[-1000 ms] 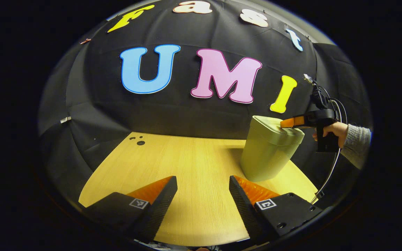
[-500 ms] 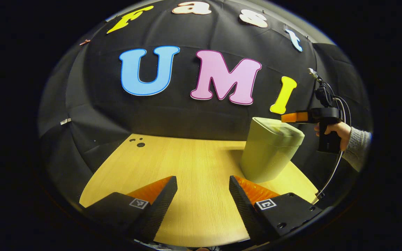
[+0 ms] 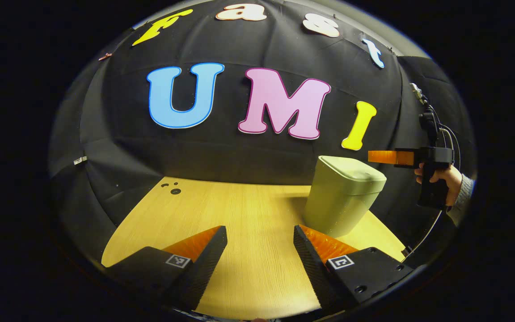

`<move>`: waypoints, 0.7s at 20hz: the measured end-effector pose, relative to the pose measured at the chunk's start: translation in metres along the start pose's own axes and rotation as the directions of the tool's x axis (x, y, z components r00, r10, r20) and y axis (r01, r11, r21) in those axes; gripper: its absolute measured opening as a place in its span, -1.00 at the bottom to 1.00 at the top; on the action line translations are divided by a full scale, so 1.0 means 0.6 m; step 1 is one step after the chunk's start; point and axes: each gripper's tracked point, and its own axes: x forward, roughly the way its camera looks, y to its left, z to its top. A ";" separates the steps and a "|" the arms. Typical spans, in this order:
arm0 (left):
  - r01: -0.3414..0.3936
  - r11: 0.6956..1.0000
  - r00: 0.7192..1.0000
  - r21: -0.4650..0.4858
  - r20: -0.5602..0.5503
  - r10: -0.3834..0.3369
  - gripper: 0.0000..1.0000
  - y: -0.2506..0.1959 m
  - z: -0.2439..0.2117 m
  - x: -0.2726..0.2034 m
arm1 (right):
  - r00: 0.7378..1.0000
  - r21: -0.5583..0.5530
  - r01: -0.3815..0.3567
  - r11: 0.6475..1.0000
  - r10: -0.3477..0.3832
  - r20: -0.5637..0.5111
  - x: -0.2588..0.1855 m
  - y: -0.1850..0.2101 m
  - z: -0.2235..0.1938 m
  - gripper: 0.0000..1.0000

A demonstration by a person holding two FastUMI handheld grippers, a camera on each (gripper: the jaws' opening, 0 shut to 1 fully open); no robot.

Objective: Press the lid of the desktop garbage bin to open it, pick up the crumpled paper on the desktop and throw it into the bin, then pick up the pop can on the desktop and drop it into the bin, and finally close the garbage bin lid.

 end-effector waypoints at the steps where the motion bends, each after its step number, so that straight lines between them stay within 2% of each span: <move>1: 0.004 1.000 1.000 0.000 0.005 -0.004 0.92 -0.002 0.005 0.002 | 1.000 -0.005 -0.015 1.000 0.015 0.009 -0.009 0.012 0.002 0.98; 9: 0.029 1.000 0.999 0.004 0.043 -0.029 0.91 -0.021 0.047 0.019 | 0.992 -0.056 -0.113 0.992 0.116 0.056 -0.070 0.084 -0.002 0.98; 14: 0.038 0.999 0.997 0.017 0.061 -0.038 0.92 -0.030 0.059 0.020 | 0.983 -0.055 -0.168 0.984 0.171 0.065 -0.093 0.120 -0.032 0.98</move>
